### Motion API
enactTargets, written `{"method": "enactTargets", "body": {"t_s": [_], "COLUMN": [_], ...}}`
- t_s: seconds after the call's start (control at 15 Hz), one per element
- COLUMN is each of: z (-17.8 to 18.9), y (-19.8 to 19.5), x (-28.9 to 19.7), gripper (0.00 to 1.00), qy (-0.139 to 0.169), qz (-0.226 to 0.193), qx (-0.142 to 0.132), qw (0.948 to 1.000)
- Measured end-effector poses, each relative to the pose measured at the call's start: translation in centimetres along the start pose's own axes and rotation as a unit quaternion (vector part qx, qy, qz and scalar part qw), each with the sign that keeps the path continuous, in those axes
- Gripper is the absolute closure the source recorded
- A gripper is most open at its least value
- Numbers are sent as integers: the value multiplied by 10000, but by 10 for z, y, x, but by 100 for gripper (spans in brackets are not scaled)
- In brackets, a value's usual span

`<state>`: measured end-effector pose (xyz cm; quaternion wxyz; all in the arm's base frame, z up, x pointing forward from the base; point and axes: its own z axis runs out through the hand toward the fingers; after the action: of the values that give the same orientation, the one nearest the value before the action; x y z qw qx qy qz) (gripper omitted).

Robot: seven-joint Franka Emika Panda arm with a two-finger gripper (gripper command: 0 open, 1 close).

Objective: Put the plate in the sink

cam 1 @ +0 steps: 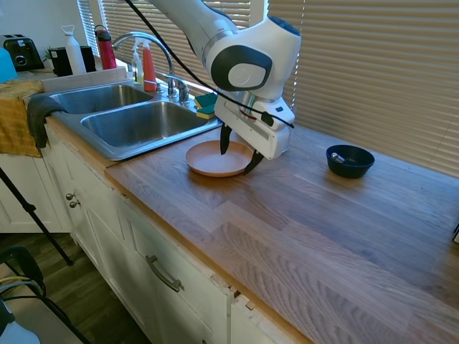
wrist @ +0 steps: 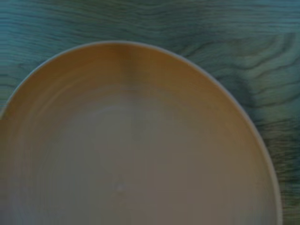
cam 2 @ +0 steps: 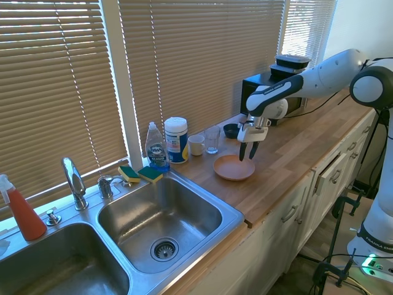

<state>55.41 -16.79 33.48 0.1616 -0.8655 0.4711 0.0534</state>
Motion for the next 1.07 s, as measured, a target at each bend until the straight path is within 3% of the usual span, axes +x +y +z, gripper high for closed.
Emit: {"method": "enactTargets", "body": {"t_s": [1.07], "z": [18], "y": [-20], "x": [9], "gripper": [100], "qy": [-318], "qz": [-81], "qx": [-89], "qw": [9994]}}
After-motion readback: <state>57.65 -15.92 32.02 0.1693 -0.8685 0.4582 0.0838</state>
